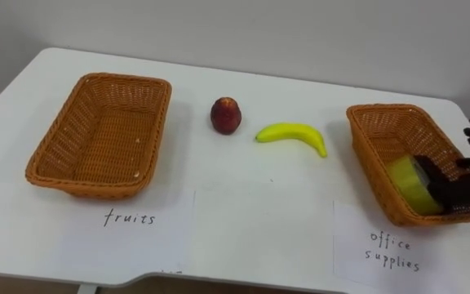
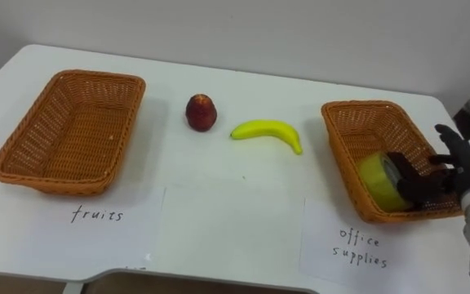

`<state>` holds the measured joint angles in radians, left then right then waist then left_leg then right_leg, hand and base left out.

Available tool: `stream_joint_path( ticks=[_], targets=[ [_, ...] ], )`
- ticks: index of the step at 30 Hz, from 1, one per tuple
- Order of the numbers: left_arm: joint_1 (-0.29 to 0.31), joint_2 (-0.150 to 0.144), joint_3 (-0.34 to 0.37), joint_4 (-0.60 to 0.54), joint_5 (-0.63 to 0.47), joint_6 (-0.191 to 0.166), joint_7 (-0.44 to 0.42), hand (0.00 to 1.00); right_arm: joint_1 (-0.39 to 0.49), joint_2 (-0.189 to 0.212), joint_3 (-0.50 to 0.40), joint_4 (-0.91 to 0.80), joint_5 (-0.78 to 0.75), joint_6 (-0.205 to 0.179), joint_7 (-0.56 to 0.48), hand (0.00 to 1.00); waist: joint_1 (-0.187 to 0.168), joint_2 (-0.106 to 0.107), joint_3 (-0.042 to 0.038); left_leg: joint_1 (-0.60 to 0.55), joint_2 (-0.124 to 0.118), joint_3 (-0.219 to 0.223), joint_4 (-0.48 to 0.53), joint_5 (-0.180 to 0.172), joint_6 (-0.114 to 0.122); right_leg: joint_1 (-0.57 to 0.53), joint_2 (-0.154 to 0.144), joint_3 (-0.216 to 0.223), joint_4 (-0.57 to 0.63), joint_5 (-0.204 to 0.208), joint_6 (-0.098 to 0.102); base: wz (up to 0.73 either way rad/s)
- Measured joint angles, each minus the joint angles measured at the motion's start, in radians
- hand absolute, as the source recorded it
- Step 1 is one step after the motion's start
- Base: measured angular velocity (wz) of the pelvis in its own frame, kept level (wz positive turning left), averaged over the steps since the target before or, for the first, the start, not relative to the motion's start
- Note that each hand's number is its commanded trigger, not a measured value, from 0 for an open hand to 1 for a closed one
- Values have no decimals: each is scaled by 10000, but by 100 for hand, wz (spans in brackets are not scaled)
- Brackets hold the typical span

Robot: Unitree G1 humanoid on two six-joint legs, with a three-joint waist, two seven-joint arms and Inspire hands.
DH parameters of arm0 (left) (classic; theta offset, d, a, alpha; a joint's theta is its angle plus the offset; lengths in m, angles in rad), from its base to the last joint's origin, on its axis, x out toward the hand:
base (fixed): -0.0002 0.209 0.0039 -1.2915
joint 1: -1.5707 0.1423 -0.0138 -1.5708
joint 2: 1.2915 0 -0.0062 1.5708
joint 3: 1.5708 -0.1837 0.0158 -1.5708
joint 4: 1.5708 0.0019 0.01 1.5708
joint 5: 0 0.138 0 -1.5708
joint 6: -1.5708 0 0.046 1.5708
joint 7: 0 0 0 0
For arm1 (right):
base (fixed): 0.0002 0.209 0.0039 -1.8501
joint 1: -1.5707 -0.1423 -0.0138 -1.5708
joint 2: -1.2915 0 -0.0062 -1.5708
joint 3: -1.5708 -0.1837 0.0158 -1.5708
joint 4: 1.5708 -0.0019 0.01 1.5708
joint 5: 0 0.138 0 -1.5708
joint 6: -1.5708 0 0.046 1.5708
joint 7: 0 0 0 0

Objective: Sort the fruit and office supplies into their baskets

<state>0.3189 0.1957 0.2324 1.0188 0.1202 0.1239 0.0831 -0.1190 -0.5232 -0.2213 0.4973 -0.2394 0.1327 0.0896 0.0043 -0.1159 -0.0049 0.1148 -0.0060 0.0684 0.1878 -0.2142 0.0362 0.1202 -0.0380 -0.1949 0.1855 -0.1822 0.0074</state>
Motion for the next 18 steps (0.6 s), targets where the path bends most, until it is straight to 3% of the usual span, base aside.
stream_joint_path(
  ticks=[9, 18],
  targets=[
    [-99, -1, 1, 0, 3, 1, 22, 0, 4, 3, 1, -21, 18, 5, 0, 0, 33, -7, 5, 6, 2, 7, -13, 0, 0, -37, -1, 3, 1, 0, 0, 0],
    [-448, -10, -21, 30, 6, -3, 23, 0, 18, 35, 32, -1525, -30, 104, 3, 0, 126, -110, 57, 1, 36, 114, -61, -2, -7, -84, 36, 38, 22, 1, -1, -3]
  ],
)
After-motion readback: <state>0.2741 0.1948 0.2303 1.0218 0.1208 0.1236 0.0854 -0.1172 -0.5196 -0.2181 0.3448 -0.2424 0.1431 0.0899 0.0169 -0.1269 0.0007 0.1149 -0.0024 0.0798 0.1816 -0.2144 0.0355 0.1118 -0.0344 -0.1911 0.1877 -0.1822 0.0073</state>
